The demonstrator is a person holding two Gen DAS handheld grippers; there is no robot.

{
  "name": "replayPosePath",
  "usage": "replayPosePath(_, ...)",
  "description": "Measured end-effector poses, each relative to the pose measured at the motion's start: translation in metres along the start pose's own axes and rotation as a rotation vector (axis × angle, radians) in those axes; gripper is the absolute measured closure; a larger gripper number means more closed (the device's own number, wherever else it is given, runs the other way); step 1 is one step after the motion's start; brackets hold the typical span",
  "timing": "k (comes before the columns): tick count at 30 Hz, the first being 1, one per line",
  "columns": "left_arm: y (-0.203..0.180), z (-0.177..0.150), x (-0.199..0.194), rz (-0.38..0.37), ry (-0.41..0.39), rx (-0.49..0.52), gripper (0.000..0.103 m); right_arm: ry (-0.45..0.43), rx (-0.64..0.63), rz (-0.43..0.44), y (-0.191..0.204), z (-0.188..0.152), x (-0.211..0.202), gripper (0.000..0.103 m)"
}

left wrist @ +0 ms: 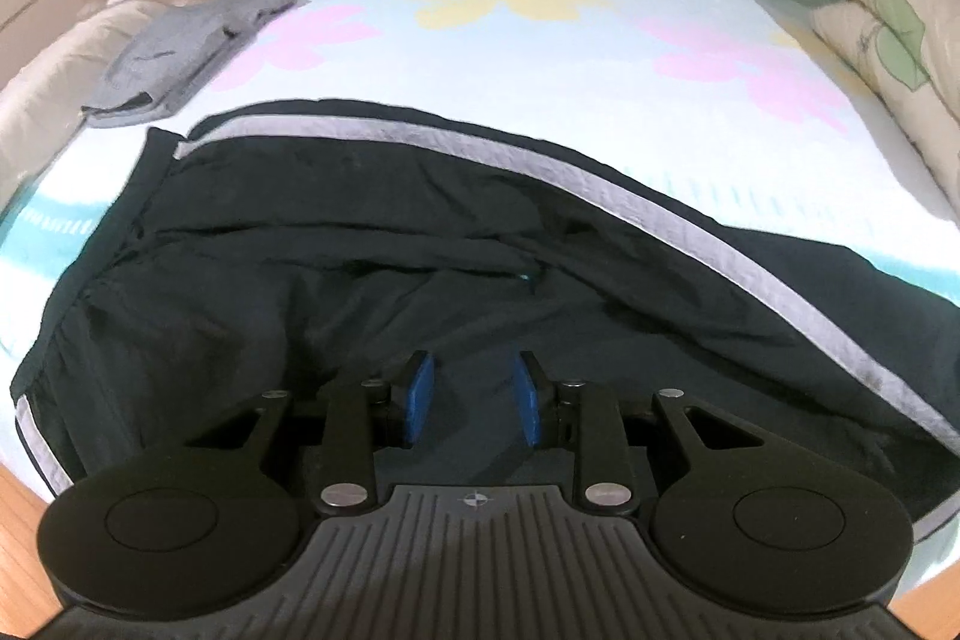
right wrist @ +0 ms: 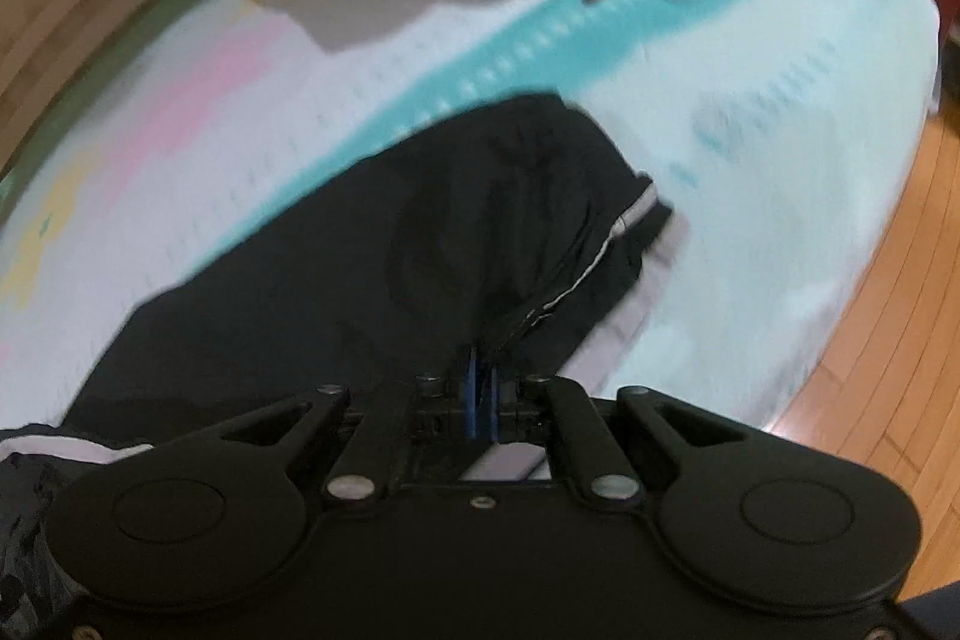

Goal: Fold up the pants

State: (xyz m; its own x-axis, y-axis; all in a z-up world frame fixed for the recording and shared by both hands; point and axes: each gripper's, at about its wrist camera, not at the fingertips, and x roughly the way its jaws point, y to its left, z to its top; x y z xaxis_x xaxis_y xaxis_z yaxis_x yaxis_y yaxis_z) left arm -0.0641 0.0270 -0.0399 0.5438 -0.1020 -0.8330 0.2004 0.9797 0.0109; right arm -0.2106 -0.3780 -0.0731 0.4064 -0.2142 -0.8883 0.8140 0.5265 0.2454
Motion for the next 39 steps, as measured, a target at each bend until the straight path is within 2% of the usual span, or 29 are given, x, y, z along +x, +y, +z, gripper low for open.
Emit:
replayPosePath(2, 0.003, 0.005, -0.001, -0.038, 0.016, -0.016, 0.074, -0.022, -0.002, -0.023, 0.002, 0.002, -0.008, 0.075)
replayPosePath(3, 0.005, 0.007, -0.003, -0.049, 0.014, -0.023, 0.074, -0.045, -0.015, -0.04, 0.006, 0.003, -0.015, 0.07)
replayPosePath(5, 0.012, 0.01, -0.005, -0.044, 0.007, -0.047, 0.074, -0.119, -0.058, -0.068, 0.018, -0.001, -0.037, 0.051)
replayPosePath(6, 0.017, 0.012, -0.006, -0.038, 0.009, -0.059, 0.074, -0.161, -0.085, -0.076, 0.024, 0.0, -0.046, 0.048)
replayPosePath(8, 0.028, 0.015, -0.005, -0.031, 0.013, -0.078, 0.074, -0.225, -0.157, -0.053, 0.043, -0.001, -0.065, 0.047)
replayPosePath(11, 0.046, 0.021, -0.003, 0.0, 0.012, -0.113, 0.074, -0.256, -0.282, 0.04, 0.083, -0.005, -0.081, 0.047)
replayPosePath(17, 0.084, 0.038, -0.006, -0.001, 0.018, -0.197, 0.074, -0.174, -0.513, 0.308, 0.173, -0.019, -0.067, 0.047)
replayPosePath(22, 0.106, 0.055, -0.01, 0.109, -0.023, -0.147, 0.074, -0.124, -0.763, 0.438, 0.266, -0.042, -0.043, 0.046)
replayPosePath(26, 0.135, 0.064, -0.003, 0.179, -0.029, -0.19, 0.074, -0.093, -0.934, 0.5, 0.325, -0.065, -0.027, 0.035)
replayPosePath(28, 0.146, 0.065, 0.002, 0.172, -0.008, -0.236, 0.074, -0.065, -1.003, 0.54, 0.351, -0.074, -0.016, 0.033)
replayPosePath(33, 0.167, 0.064, 0.008, 0.2, 0.01, -0.264, 0.074, -0.033, -1.122, 0.557, 0.407, -0.091, 0.012, 0.032)
replayPosePath(39, 0.192, 0.062, 0.008, 0.213, 0.019, -0.319, 0.074, 0.005, -1.276, 0.551, 0.442, -0.108, 0.036, 0.032)
